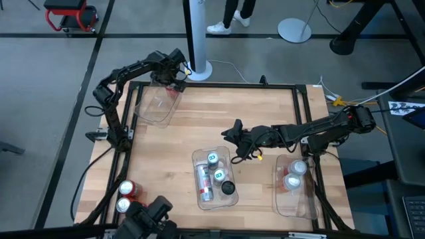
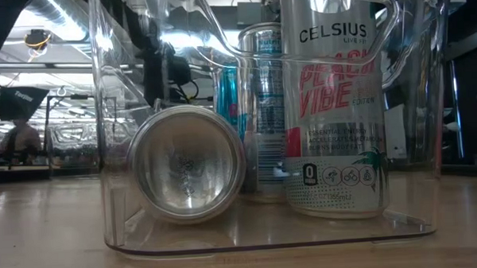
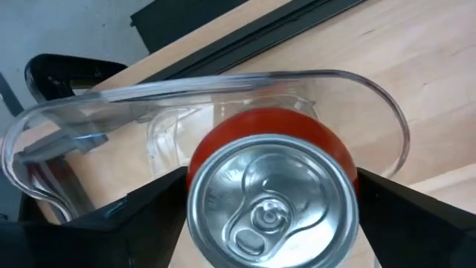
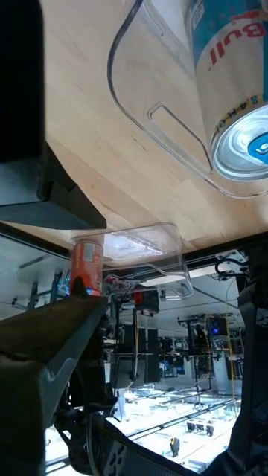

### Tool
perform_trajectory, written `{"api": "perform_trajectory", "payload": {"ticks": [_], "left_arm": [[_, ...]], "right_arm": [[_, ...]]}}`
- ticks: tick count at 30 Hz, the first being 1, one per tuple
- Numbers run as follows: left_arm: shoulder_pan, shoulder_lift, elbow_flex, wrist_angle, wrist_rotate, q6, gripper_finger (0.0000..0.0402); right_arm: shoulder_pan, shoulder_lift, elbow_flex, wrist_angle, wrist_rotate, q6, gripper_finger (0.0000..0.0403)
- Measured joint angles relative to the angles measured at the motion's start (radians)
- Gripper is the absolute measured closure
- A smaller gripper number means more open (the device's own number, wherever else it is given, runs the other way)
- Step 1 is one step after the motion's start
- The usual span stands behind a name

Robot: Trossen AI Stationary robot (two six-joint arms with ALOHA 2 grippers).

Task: Sort soda cans
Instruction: Put the orange soda can into the top transparent bin, then put the top orange soda can into the top transparent bin

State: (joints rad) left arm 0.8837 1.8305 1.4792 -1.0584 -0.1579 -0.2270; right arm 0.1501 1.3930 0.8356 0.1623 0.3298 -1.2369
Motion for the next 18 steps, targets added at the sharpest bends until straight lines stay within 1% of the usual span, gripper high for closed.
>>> {"api": "perform_trajectory", "payload": {"ticks": [10,14,18], "left_arm": [[-0.001,-0.027,0.002,-0.011,-0.009,0.020,0.0047],[0.000,-0.085,0.003,-0.011,-0.011,0.022,0.0046],[0.000,-0.173,0.004,-0.038,-0.012,0.030,0.0046]], "right_arm": [[0.000,0.000,0.000,-0.003,0.000,0.000,0.0249],[0.000,0.000,0.000,-0.003,0.000,0.000,0.0249],[0.000,0.000,0.000,-0.005,0.000,0.000,0.0249]]}}
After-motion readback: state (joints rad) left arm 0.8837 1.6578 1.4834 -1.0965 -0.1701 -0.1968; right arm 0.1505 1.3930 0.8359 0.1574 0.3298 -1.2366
